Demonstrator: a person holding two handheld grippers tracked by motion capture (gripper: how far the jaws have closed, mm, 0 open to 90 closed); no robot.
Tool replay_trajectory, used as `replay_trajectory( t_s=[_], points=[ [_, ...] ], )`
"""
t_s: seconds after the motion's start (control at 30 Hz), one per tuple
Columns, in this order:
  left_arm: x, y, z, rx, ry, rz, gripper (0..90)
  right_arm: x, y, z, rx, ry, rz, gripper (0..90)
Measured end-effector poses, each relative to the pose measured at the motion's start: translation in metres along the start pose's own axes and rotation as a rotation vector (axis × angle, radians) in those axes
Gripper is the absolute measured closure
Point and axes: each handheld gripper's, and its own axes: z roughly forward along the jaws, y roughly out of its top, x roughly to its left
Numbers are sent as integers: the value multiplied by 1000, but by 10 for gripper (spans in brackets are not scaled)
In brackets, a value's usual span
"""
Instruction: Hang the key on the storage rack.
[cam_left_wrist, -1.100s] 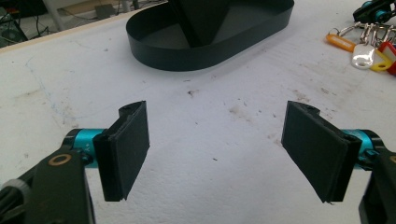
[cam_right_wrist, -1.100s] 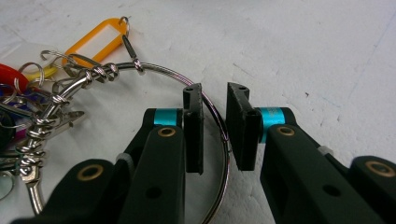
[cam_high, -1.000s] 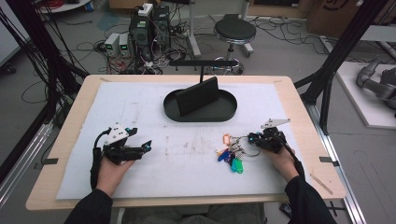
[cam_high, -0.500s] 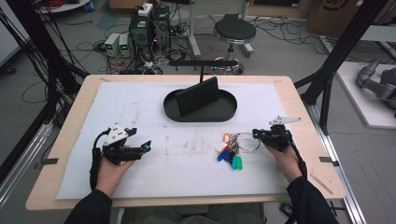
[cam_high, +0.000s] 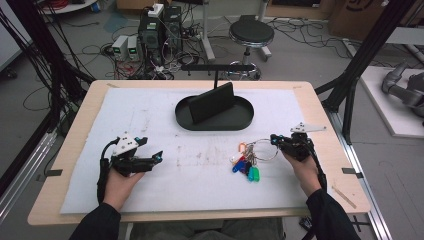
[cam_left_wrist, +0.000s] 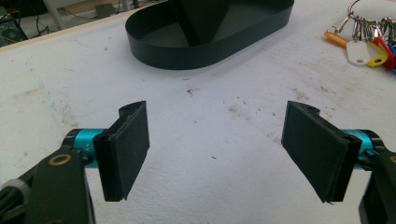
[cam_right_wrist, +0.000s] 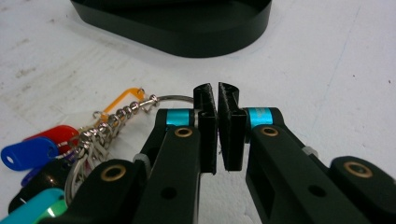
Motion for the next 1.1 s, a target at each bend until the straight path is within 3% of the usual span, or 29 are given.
replay_trajectory(
  t_s=[0.3,0.47,0.63,0.8,0.9,1.1],
  points=[
    [0,0,0,3,0,5,234,10,7,0,-60,29,43,878],
    [0,0,-1,1,1,2,234,18,10,1,-81,60,41,900],
    [0,-1,-1,2,1,3,234,18,10,2,-50,47,39,883],
    [1,0,-1,-3,-1,-1,234,16,4,0,5,55,-10,833],
    [1,2,2,-3,-6,5,234,14,-1,-6,3,54,-23,806],
    [-4,7,11,-4,-32,17,234,3,-11,-7,74,0,29,754]
  ],
)
